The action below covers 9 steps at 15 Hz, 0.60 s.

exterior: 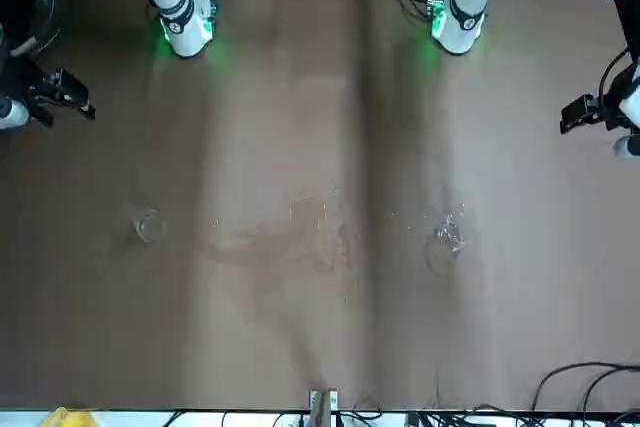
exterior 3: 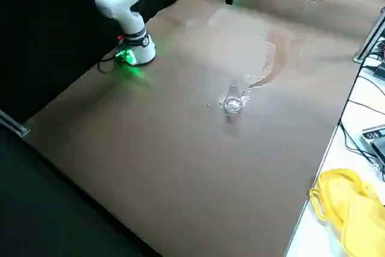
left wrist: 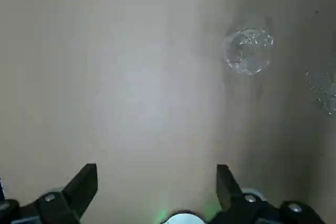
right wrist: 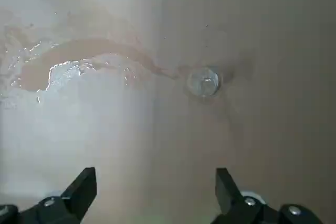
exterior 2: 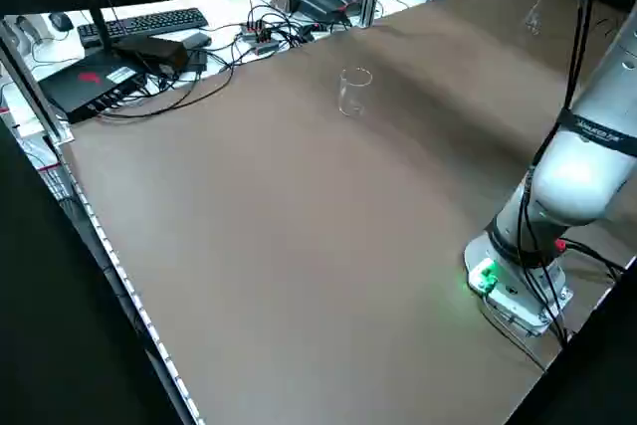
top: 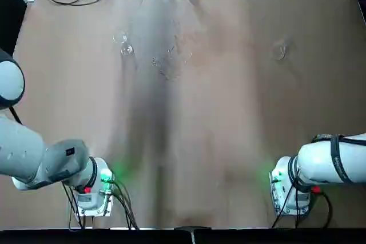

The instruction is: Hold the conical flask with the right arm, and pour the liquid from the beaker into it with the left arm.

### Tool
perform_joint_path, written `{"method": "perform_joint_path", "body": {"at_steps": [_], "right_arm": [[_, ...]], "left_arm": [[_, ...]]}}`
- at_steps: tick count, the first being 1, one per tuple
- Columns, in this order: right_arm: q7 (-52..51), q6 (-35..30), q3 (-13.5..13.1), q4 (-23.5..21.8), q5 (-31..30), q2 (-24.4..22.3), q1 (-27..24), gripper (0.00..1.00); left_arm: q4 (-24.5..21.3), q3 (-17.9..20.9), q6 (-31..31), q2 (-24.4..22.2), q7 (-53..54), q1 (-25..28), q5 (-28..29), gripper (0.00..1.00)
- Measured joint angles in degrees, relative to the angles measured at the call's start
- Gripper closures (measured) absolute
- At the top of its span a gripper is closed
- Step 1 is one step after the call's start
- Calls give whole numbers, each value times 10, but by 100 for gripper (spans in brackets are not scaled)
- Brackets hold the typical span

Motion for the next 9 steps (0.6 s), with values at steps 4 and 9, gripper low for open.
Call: {"method": "perform_joint_path", "body": {"at_steps": [4, 9], "right_arm": [[0, 0, 1, 0, 0, 0, 0, 0], [-51, 1, 5, 0, 4, 0, 15, 0]], "left_arm": [[0, 3, 21, 41, 60, 21, -7, 0], [0, 5, 78, 94, 223, 84, -64, 0]]}}
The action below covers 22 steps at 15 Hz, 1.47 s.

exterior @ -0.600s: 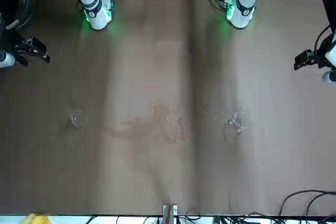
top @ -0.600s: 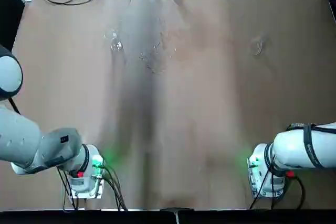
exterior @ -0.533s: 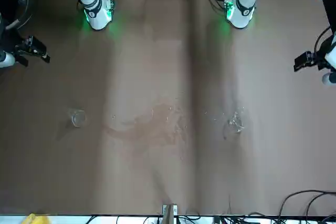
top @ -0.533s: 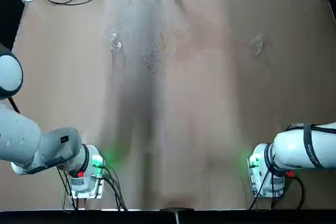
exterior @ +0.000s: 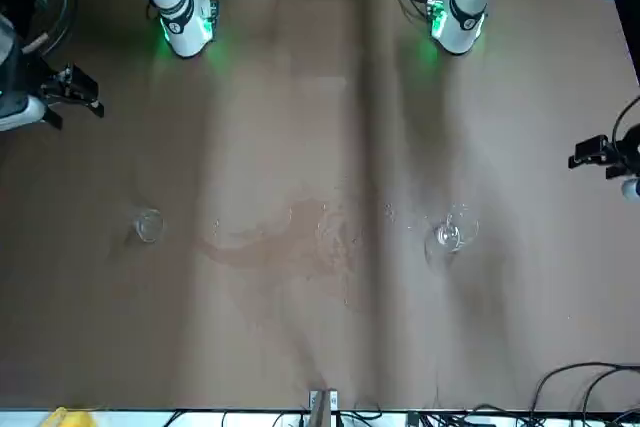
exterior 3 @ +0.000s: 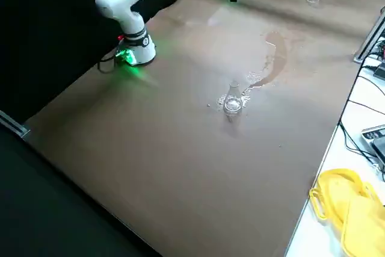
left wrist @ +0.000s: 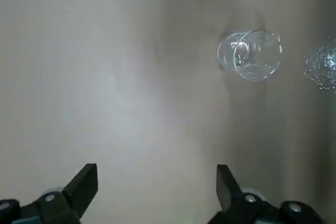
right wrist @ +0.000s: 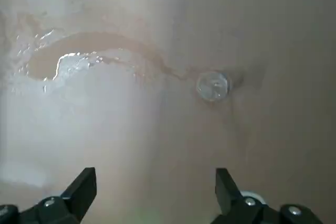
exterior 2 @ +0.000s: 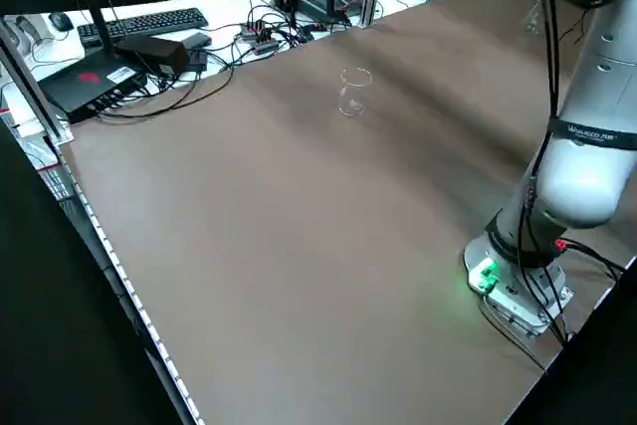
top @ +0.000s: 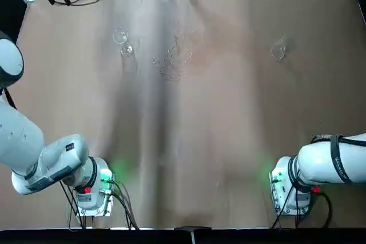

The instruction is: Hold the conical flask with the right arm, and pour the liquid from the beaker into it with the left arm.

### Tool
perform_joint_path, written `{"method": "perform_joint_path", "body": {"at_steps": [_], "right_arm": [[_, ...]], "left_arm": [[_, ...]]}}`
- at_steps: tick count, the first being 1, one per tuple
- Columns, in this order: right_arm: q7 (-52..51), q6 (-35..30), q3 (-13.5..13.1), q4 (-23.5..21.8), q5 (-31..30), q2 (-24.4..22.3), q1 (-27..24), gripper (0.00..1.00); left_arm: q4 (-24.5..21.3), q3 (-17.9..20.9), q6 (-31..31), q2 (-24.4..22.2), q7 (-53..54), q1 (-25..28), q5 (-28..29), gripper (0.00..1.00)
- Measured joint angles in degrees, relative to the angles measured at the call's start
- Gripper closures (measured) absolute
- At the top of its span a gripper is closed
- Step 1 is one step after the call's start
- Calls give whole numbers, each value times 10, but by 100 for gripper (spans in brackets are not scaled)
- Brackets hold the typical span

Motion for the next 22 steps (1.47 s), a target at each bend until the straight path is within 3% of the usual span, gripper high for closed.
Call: {"method": "perform_joint_path", "body": {"at_steps": [5, 12, 13, 14, 18, 22], "right_arm": [[-142, 3, -5, -5, 7, 12, -13, 0], [-220, 37, -6, -5, 18, 49, -29, 0], [-288, 59, -7, -6, 47, 71, -52, 0], [-326, 62, -8, -6, 69, 84, -69, 0], [-469, 67, -11, -7, 164, 152, -144, 0], [-599, 70, -11, -6, 238, 190, -174, 0]], "left_arm": [[0, 1, 37, 65, 222, 66, -137, 0], [-2, 2, 38, 154, 565, 117, -349, 0], [-4, 2, 29, 191, 672, 129, -408, 0], [-4, 2, 25, 210, 728, 133, -430, 0], [-4, 2, -7, 272, 920, 142, -489, 0], [-5, 2, -39, 333, 1041, 142, -528, 0]]}}
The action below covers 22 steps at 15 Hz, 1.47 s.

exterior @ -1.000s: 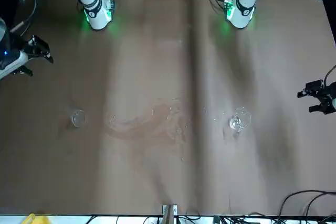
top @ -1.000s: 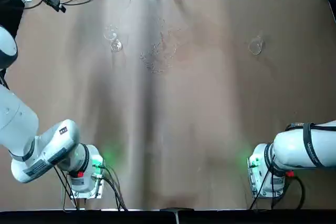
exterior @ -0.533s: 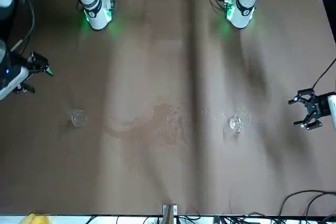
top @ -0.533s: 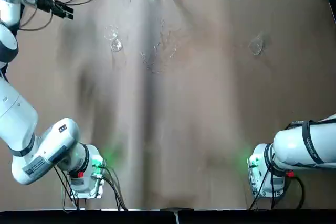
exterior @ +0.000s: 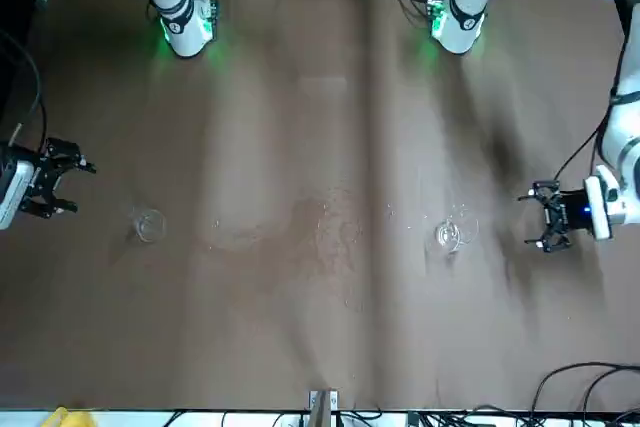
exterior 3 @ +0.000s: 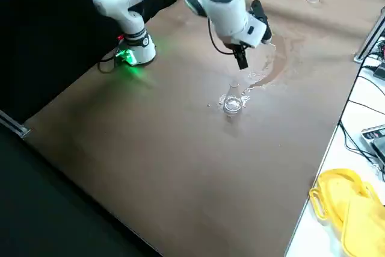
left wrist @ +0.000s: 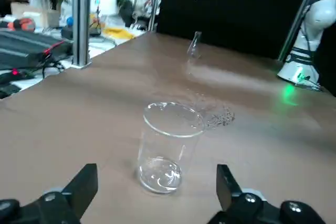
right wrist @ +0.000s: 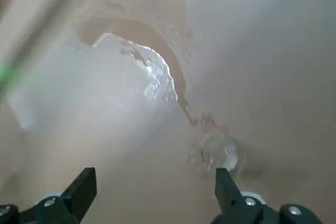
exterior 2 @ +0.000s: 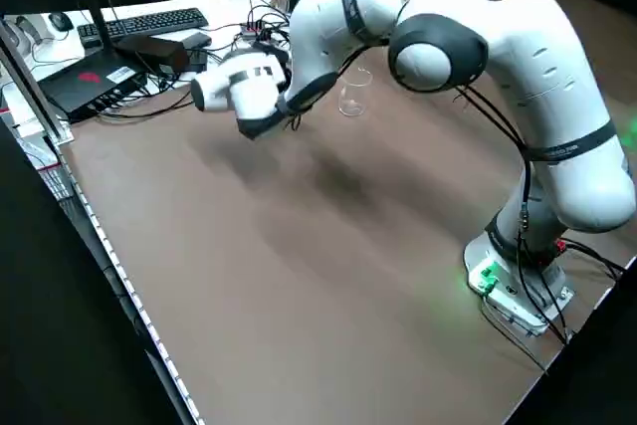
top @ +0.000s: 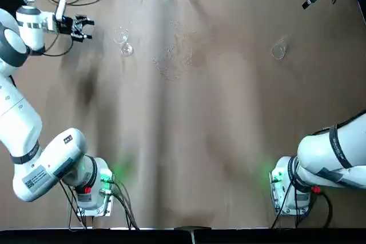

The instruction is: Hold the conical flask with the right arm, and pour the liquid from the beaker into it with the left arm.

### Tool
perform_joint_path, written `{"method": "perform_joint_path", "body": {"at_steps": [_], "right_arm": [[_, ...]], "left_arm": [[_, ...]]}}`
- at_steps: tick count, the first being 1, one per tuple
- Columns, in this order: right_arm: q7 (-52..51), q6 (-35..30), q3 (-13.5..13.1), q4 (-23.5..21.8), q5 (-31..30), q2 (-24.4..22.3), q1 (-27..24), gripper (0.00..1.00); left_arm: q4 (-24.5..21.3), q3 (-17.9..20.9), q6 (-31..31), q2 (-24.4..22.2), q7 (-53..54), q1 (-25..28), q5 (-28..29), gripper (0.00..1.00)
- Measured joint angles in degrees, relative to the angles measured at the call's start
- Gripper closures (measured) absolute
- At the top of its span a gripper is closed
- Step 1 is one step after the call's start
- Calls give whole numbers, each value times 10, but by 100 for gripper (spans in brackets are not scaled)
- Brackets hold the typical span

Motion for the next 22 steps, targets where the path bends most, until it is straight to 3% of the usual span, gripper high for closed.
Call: {"method": "perform_joint_path", "body": {"at_steps": [4, 8, 13, 14, 22], "right_arm": [[-156, -3, 0, 0, 63, 35, -47, 0], [-285, -5, 0, 0, 105, 68, -68, 0], [-447, -71, 0, -1, 169, 128, -103, 0], [-485, -97, 0, -2, 185, 157, -114, 0], [-636, -103, 0, -1, 257, 234, -128, 2]], "left_arm": [[-1, -2, -7, 68, 114, -10, -39, 0], [2, -4, -7, 111, 135, -35, -73, 0], [3, -5, 12, 119, 143, -68, -100, 0], [3, -5, 26, 121, 162, -84, -122, 0], [4, -5, 48, 140, 195, -105, -149, 0]]}}
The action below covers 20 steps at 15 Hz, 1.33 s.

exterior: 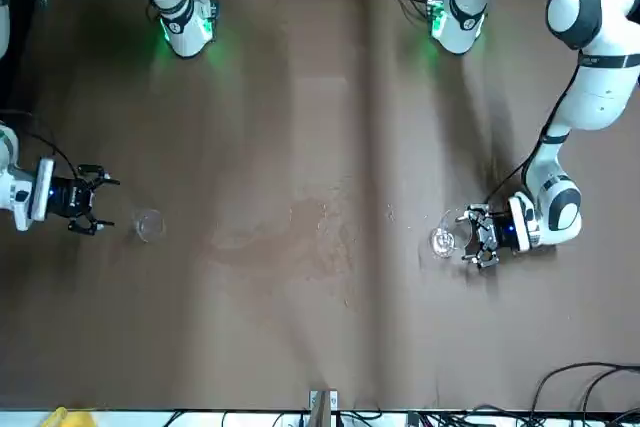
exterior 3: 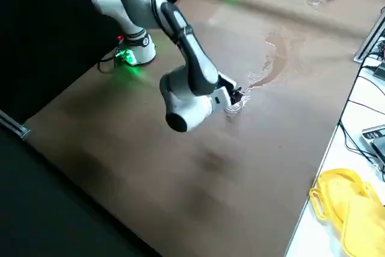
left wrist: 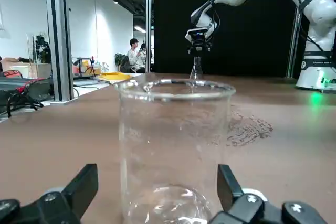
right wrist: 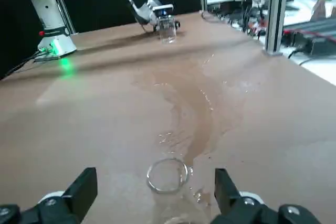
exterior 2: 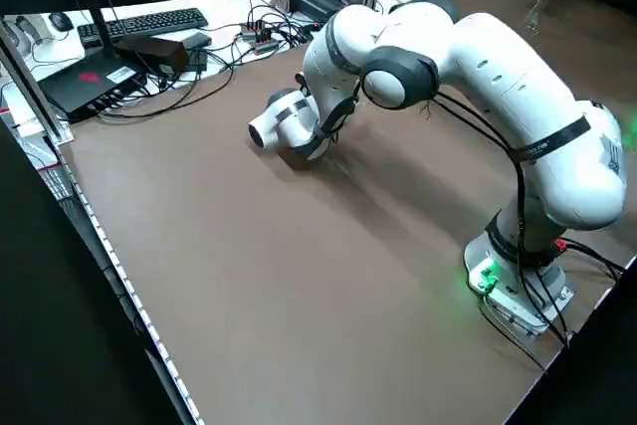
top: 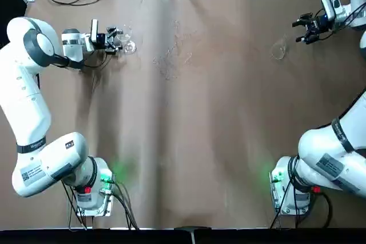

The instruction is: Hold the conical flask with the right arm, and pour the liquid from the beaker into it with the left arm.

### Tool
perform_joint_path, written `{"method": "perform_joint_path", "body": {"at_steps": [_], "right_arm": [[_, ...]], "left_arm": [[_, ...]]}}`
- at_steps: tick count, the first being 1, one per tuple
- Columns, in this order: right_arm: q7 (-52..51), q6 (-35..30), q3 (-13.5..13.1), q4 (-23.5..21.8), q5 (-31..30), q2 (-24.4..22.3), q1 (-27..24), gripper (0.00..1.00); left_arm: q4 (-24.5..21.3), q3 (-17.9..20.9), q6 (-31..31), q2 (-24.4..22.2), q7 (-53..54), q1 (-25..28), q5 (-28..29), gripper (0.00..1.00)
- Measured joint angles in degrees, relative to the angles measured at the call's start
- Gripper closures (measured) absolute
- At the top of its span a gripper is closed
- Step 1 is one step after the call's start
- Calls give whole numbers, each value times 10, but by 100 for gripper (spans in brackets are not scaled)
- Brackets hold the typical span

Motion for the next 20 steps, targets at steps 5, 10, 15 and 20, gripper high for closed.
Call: {"method": "perform_joint_path", "body": {"at_steps": [5, 10, 15, 20], "right_arm": [[-57, -2, 2, 0, 26, 34, -5, 4], [-75, -3, 12, 0, 27, 39, -1, 13], [-85, -2, 13, 0, 27, 46, 6, 41], [-86, 0, 13, 0, 27, 48, 6, 57]], "left_arm": [[0, 0, 5, 11, 6, -1, -1, 0], [1, 0, 13, 11, 6, -19, -23, 0], [1, 0, 17, 11, 19, -34, -39, 0], [1, 0, 21, 12, 20, -47, -50, 0]]}}
